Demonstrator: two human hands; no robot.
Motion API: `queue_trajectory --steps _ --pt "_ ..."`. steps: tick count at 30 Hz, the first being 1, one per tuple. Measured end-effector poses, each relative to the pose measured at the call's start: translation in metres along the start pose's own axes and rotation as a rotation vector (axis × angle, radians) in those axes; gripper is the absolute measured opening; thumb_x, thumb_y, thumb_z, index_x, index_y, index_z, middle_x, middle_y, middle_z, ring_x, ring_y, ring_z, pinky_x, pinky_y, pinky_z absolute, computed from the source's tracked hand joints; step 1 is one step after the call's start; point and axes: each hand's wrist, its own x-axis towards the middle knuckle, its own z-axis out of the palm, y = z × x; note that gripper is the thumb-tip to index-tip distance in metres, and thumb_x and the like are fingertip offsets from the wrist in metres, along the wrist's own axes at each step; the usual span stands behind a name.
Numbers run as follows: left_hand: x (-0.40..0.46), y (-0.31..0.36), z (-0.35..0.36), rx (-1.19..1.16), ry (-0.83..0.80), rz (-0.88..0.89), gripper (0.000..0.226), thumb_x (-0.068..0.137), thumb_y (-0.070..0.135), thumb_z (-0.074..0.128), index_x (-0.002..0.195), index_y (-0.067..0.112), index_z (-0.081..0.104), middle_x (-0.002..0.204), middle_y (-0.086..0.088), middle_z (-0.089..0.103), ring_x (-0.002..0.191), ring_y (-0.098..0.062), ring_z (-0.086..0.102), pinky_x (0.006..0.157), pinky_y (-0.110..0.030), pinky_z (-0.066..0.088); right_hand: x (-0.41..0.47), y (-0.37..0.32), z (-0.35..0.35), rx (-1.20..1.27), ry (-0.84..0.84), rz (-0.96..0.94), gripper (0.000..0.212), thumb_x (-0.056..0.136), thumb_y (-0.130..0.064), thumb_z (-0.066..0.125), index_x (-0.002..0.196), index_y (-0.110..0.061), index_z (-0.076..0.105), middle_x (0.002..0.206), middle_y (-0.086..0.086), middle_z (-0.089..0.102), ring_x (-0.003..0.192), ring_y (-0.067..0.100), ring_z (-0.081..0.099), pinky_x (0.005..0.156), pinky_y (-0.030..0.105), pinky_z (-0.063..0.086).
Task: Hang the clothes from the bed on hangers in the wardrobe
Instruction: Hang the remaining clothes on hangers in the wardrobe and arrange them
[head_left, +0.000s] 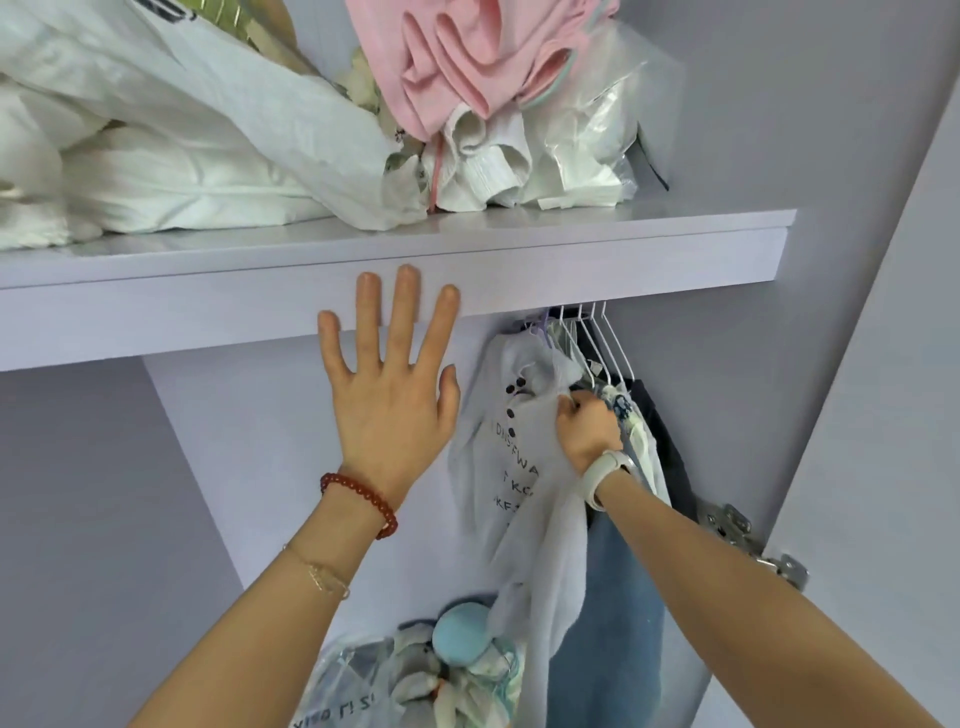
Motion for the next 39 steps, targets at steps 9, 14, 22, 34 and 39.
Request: queue_trajectory --steps 9,14,22,34,39 --pt "0.001 0.001 0.003 0.013 -0.022 0.005 0.068 0.085 0.03 0.05 0.146 0.021 0.023 0.15 -0.01 0.014 0.138 -0.035 0.0 0.111 -0.051 -0.008 -0.007 0.027 -0.005 -0.042 -0.042 -0.05 0.033 0.096 -0.027 0.041 0.123 -0.011 0.052 0.121 0.015 0.055 0.109 0.036 0.052 0.082 0.04 0.044" --pt "-0.005 0.01 -0.011 -0.142 -0.046 -0.078 0.065 0.083 0.026 0.05 0.144 0.019 0.03 0.152 -0.013 0.019 0.139 -0.037 0.008 0.111 -0.053 -0.003 -0.052 0.048 -0.022 -0.015 0.149 -0.366 0.044 0.092 -0.019 0.046 0.133 -0.005 0.045 0.125 0.018 0.05 0.116 0.035 0.045 0.097 0.042 0.039" --pt "-0.15 0.099 -0.023 -0.586 -0.615 -0.047 0.054 0.083 0.032 0.035 0.134 0.018 0.044 0.142 -0.013 0.042 0.134 -0.031 0.03 0.105 -0.059 0.023 -0.175 0.13 -0.053 -0.344 0.194 -0.307 0.046 0.088 -0.026 0.034 0.125 -0.007 0.053 0.125 0.017 0.056 0.114 0.036 0.051 0.093 0.048 0.042" --pt "-0.287 0.297 -0.178 -1.325 -1.089 0.723 0.038 0.077 0.022 0.04 0.101 0.007 0.065 0.103 -0.01 0.065 0.097 -0.027 0.064 0.076 -0.041 0.054 -0.481 0.278 -0.171 -0.447 0.114 0.726 0.051 0.088 -0.03 0.026 0.128 -0.009 0.05 0.134 0.008 0.048 0.124 0.03 0.042 0.099 0.041 0.036" --pt "-0.306 0.375 -0.269 -1.453 -1.105 1.056 0.037 0.091 0.017 0.046 0.127 0.011 0.052 0.134 -0.009 0.049 0.117 -0.026 0.051 0.096 -0.038 0.042 -0.586 0.317 -0.239 -0.298 0.275 1.093 0.038 0.095 -0.01 0.037 0.131 -0.004 0.046 0.134 0.016 0.046 0.126 0.031 0.037 0.104 0.034 0.028"
